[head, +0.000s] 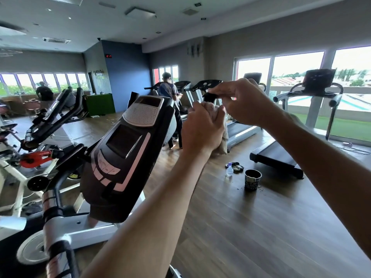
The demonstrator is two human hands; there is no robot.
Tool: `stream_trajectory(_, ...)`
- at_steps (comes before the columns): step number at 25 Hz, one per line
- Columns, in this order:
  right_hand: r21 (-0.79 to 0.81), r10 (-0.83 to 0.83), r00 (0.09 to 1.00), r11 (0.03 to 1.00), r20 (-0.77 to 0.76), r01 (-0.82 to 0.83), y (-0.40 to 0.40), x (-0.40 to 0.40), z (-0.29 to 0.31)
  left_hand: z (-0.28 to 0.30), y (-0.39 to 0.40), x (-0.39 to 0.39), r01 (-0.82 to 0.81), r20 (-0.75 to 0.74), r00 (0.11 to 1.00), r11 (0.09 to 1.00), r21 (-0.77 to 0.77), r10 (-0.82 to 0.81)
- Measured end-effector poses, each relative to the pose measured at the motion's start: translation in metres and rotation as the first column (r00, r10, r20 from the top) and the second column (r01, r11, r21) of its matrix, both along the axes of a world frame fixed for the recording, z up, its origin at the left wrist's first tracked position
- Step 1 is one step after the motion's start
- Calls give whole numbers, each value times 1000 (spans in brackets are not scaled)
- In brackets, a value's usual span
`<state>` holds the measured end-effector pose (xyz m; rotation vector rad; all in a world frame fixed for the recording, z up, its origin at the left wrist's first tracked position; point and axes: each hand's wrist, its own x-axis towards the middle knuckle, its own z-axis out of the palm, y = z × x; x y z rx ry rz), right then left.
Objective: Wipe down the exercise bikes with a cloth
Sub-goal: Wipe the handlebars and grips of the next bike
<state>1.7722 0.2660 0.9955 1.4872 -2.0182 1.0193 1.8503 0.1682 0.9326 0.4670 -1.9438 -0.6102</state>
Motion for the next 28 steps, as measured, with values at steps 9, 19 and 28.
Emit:
stream_trajectory(9,-7,16,1000,1000,22,-16,5,4,0,-26,1,21,85,57,995,996,-30,-83)
stream_trajectory(19,-16,16,994,1000,105,-15,7,12,-4,-3,2,11,108,-31,994,993,46,-107)
stream_trajectory(28,-57,-7,996,998,85,11,1,9,-10,1,-3,5,65,14,998,998,-17,-65)
